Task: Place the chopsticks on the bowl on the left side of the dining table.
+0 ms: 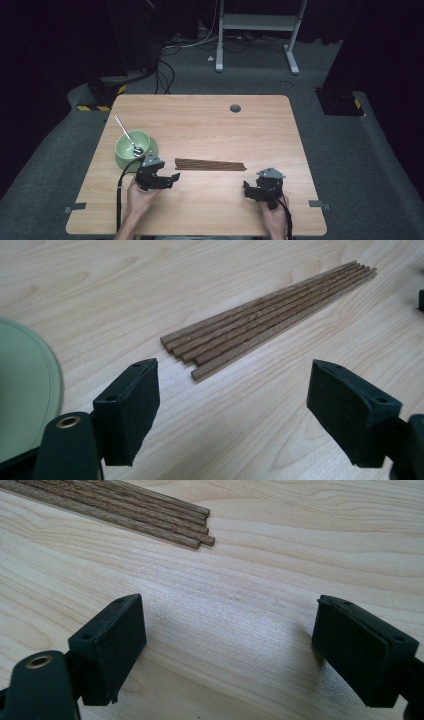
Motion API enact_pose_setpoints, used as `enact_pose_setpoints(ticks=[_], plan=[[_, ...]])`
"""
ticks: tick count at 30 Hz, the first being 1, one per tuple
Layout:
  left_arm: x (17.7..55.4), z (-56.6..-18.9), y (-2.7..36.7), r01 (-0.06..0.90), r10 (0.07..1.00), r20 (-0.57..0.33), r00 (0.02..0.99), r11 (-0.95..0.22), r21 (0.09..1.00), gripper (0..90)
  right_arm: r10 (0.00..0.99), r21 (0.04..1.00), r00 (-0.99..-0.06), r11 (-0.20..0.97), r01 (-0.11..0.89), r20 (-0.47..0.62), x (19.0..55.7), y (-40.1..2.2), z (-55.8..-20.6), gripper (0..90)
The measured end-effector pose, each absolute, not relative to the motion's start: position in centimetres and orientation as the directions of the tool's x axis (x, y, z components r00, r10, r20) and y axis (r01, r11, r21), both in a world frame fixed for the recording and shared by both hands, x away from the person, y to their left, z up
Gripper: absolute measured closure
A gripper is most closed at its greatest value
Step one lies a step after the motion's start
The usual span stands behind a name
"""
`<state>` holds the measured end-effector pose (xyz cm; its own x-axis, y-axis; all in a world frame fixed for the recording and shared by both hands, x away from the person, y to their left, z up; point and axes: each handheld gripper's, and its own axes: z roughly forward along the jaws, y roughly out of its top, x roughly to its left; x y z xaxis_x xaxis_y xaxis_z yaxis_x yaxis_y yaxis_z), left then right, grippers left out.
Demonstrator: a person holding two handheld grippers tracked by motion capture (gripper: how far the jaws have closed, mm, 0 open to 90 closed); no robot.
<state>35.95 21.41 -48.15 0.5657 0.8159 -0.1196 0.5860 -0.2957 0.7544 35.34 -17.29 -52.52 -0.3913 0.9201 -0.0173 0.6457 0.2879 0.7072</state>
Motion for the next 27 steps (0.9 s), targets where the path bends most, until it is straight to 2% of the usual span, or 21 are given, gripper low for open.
enact_pose_setpoints(ticks=[6, 14, 27], plan=[[36.3, -47.7, 21.1, 0.581, 0.802, -0.141, 0.581, -0.287, 0.762, 23.0, 0.921, 0.707, -0.39, 0.285, 0.648, -0.014, 35.3, -17.2, -52.5, 13.6], [37.0, -47.2, 20.2, 0.559, 0.79, -0.106, 0.603, -0.324, 0.763, 19.9, 0.92, 0.707, -0.391, 0.285, 0.647, -0.013, 35.3, -17.2, -52.5, 13.7], [38.2, -46.5, 18.2, 0.543, 0.78, -0.067, 0.623, -0.369, 0.754, 19.7, 0.92, 0.707, -0.392, 0.286, 0.647, -0.013, 35.3, -17.2, -52.5, 13.6]])
